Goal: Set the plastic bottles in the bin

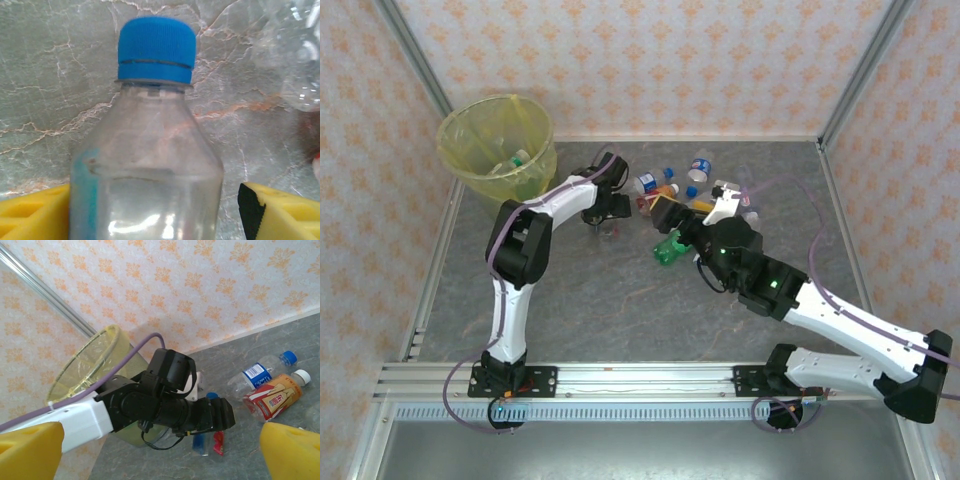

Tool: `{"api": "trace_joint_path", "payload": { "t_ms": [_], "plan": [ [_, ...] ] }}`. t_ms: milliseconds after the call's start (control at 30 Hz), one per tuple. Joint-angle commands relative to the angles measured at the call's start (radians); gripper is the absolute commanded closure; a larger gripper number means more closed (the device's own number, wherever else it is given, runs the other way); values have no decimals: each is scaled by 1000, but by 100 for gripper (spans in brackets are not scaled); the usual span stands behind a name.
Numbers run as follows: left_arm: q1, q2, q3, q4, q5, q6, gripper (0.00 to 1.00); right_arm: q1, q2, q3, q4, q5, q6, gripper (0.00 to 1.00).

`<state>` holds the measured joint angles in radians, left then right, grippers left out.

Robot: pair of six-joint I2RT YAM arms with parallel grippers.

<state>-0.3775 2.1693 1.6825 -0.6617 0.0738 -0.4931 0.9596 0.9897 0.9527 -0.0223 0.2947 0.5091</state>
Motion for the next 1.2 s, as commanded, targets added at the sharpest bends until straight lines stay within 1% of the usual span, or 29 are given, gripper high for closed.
{"api": "trace_joint_path", "payload": {
  "t_ms": [0,200,300,333,400,533,667,800,967,1167],
  "plan": [
    [4,30,49,-78,-12,41,20,4,-20,8,-14,4,12,0],
    [6,48,64,-88,-34,54,22,3,-23,8,-17,3,15,0],
    [7,48,61,-85,-40,60,27,4,-25,5,-18,3,17,0],
    [8,46,60,-85,-41,62,29,3,-26,4,-18,1,19,0],
    [7,42,60,-84,-42,62,38,4,-26,4,-18,0,19,0],
    [8,16,43,-66,-39,58,46,3,-25,4,-18,-5,22,0],
    [5,-16,36,-67,-27,50,46,3,-26,4,-18,-5,21,0],
    [-1,-81,33,-67,-22,38,46,4,-25,6,-18,-7,18,0],
    [-15,-188,42,-73,-24,24,46,4,-18,7,-5,-15,11,0],
    [-27,-343,71,-86,-74,9,46,3,12,18,22,-52,3,0]
  ]
}}
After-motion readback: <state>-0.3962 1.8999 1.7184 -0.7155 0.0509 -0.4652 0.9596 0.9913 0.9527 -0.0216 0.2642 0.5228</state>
